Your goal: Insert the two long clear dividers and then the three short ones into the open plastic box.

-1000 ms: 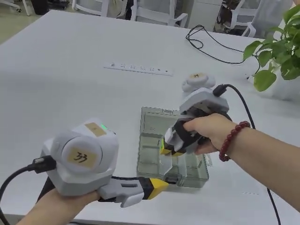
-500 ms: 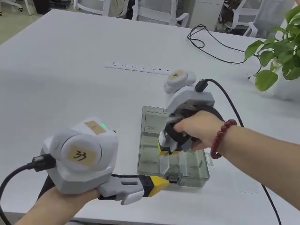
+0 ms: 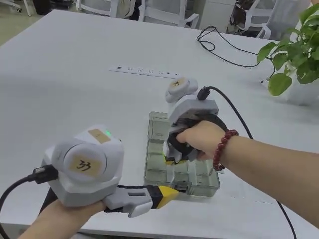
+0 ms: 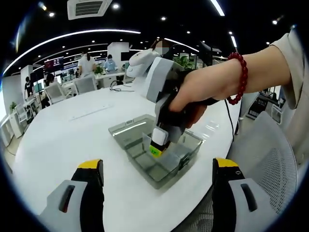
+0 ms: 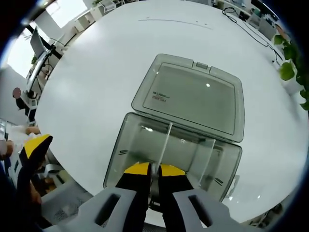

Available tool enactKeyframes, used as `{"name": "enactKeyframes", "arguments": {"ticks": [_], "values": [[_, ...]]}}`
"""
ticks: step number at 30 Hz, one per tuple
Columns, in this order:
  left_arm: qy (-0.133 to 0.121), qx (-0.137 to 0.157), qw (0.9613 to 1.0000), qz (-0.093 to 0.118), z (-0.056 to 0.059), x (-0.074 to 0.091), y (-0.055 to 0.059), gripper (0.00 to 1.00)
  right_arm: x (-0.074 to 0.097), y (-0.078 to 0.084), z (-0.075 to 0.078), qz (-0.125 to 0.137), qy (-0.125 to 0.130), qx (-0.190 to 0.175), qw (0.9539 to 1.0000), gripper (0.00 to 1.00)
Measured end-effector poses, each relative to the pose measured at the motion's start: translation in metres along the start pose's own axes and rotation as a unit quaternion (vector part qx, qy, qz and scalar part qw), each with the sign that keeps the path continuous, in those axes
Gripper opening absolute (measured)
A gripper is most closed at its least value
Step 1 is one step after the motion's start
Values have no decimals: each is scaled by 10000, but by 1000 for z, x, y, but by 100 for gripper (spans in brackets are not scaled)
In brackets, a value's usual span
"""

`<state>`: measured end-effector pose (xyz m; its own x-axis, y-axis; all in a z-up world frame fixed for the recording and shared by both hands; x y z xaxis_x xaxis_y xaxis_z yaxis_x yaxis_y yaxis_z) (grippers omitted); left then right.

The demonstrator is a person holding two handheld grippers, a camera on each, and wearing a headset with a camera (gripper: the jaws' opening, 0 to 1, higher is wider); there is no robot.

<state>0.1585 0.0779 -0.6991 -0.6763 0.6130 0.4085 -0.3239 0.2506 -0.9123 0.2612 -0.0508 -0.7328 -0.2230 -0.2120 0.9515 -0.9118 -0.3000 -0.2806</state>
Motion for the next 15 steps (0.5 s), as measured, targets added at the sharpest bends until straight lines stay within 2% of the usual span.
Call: {"name": "enactKeyframes", "arguments": {"ticks": [11, 15], "values": [[-79, -4, 10000, 20, -4, 4, -2, 95, -7, 3, -3, -5, 116, 21, 9999, 7], [-100, -16, 9999, -20, -5, 5, -2, 95, -7, 3, -2, 4, 43, 81, 10000, 8]]}}
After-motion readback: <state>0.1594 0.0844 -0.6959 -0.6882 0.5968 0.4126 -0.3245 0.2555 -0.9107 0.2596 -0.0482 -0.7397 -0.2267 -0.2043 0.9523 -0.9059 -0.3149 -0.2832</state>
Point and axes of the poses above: the centre of the closed fingertips' face, and the gripper's own axes: x roughly backward along the fingers, z roughly to its right, y roughly out of its underside, the point moved 10 cm from there along x, roughly backward along the fingers, and after that the axes turned 2 degrees about z, right-handed, at the moved point
